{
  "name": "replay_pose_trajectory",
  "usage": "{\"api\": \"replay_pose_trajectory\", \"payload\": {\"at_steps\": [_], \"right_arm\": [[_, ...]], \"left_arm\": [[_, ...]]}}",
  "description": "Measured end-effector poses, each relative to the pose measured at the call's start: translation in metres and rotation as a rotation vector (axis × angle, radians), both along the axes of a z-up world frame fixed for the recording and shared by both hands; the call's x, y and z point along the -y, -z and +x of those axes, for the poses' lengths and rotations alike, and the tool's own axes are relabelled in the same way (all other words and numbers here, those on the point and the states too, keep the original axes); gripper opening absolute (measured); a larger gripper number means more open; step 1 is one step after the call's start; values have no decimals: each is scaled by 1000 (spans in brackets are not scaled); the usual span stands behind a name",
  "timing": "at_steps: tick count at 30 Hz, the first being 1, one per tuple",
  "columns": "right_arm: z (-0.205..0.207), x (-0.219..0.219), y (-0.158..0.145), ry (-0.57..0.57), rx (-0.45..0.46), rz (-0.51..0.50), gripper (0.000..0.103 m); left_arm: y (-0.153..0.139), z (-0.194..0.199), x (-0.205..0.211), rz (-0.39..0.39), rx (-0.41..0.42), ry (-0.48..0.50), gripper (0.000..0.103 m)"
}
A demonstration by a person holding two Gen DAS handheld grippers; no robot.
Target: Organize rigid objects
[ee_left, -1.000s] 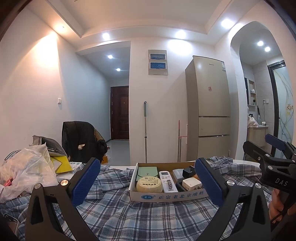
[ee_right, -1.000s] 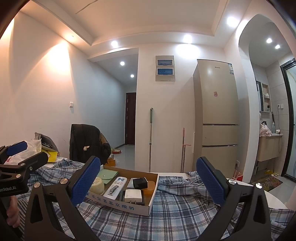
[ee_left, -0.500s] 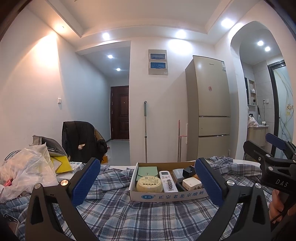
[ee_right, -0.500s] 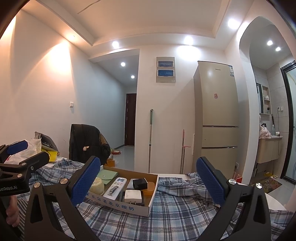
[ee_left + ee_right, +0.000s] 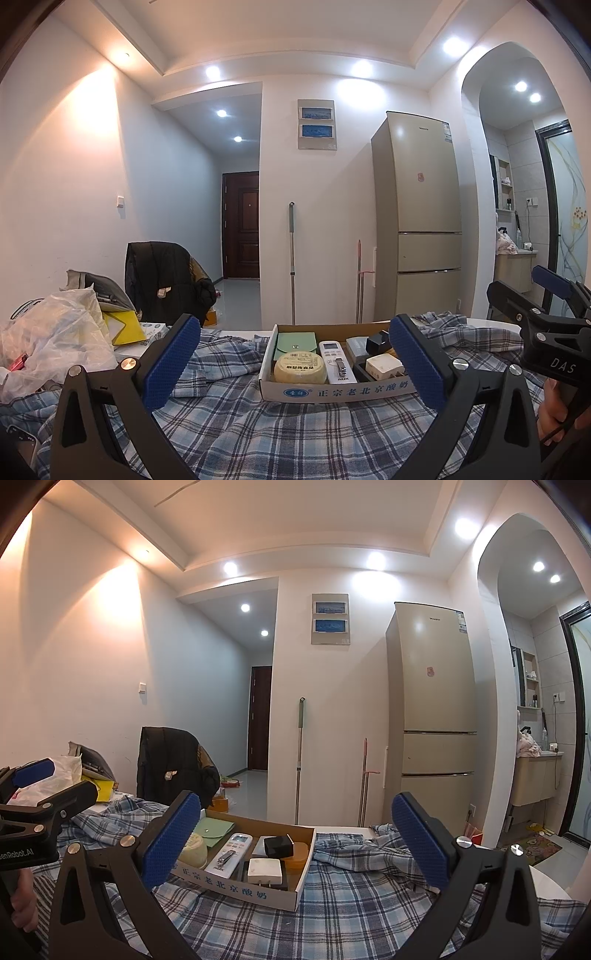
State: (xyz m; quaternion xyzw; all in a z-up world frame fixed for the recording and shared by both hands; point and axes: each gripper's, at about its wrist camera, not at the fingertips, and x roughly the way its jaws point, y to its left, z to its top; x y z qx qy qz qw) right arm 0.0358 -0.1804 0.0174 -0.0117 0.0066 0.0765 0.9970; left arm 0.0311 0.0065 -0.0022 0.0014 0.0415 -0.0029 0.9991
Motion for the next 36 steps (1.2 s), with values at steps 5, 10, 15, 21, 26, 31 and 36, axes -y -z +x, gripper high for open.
{"api": "replay_pose_trajectory", "payload": {"at_steps": [5, 10, 15, 21, 26, 31, 36], "right_arm": [[0, 0, 0, 0, -1, 0, 103], [0, 0, 0, 0, -1, 0, 103], [0, 0, 0, 1, -2, -1, 103], [0, 0, 0, 0, 1, -2, 103], [0, 1, 1, 0, -1, -2, 103], [0, 2, 0, 0, -2, -2, 103], [-1, 3, 0, -3, 2, -3, 103]], "left_arm": [[0, -1, 0, -1, -3, 0, 103], [0, 0, 0, 1, -3, -1, 103], [0, -1, 0, -1, -2, -1, 103], [0, -1, -1, 1, -8, 0, 103], [-1, -1, -2, 2, -7, 0, 103], [-1, -1, -1, 1, -8, 0, 103], [-1, -1, -2, 1, -2, -4, 103]]}}
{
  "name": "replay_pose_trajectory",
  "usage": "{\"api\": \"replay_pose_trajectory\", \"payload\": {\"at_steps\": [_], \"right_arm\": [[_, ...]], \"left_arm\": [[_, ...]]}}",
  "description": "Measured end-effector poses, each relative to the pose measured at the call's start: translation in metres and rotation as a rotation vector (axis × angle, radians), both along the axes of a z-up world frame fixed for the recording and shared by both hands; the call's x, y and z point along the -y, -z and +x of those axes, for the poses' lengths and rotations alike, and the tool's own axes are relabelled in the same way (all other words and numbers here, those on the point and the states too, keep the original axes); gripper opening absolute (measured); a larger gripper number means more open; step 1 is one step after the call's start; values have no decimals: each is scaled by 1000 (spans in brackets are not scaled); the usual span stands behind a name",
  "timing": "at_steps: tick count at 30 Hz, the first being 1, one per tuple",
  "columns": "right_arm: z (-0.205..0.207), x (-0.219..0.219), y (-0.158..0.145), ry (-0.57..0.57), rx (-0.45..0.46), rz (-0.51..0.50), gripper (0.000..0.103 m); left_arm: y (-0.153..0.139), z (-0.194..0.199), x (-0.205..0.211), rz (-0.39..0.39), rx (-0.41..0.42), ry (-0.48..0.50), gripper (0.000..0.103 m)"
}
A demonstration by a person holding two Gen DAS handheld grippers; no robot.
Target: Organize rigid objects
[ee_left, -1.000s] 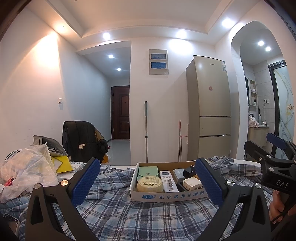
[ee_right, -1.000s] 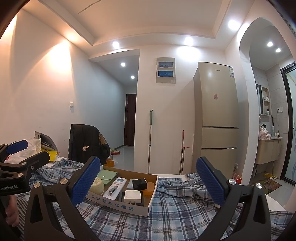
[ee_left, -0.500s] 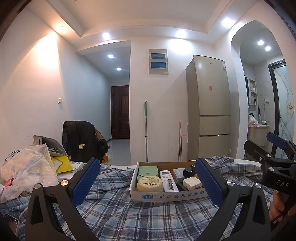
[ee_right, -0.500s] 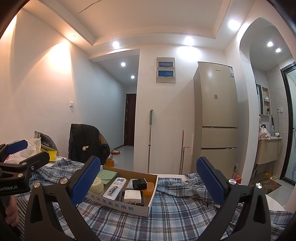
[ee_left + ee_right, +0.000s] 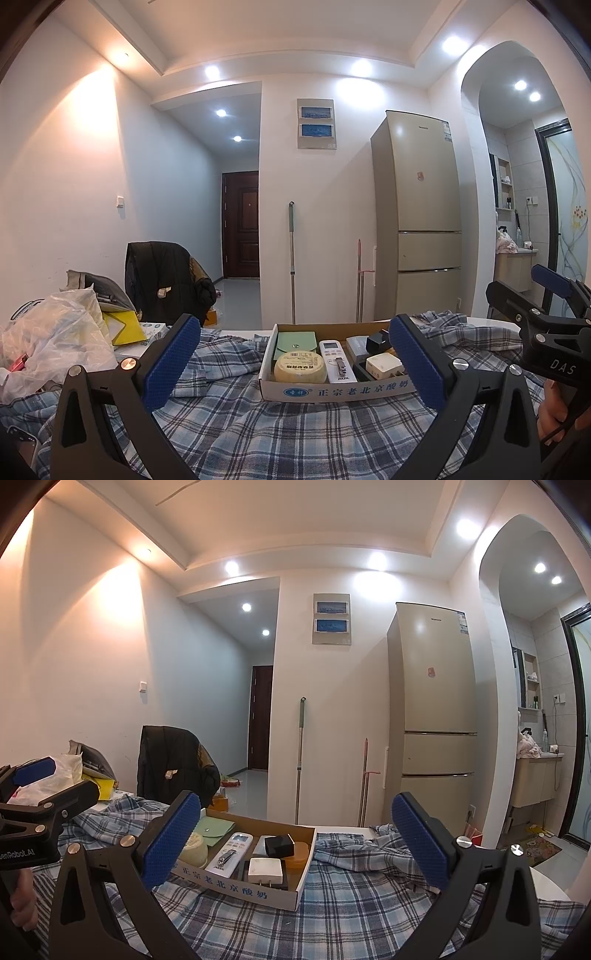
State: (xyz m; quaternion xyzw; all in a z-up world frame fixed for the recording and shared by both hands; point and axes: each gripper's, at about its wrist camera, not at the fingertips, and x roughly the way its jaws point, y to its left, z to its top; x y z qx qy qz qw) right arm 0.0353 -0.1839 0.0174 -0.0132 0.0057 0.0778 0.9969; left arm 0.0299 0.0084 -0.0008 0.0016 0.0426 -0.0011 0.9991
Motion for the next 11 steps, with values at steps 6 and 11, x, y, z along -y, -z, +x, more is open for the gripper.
{"api": "replay_pose_trajectory", "payload": {"at_steps": [6, 11], "right_arm": [[0, 1, 1, 0, -3, 2, 103], [0, 1, 1, 0, -3, 1, 103]], "left_arm": [[0, 0, -1, 0, -1, 1, 103], [0, 0, -1, -2, 4, 0, 103]]}}
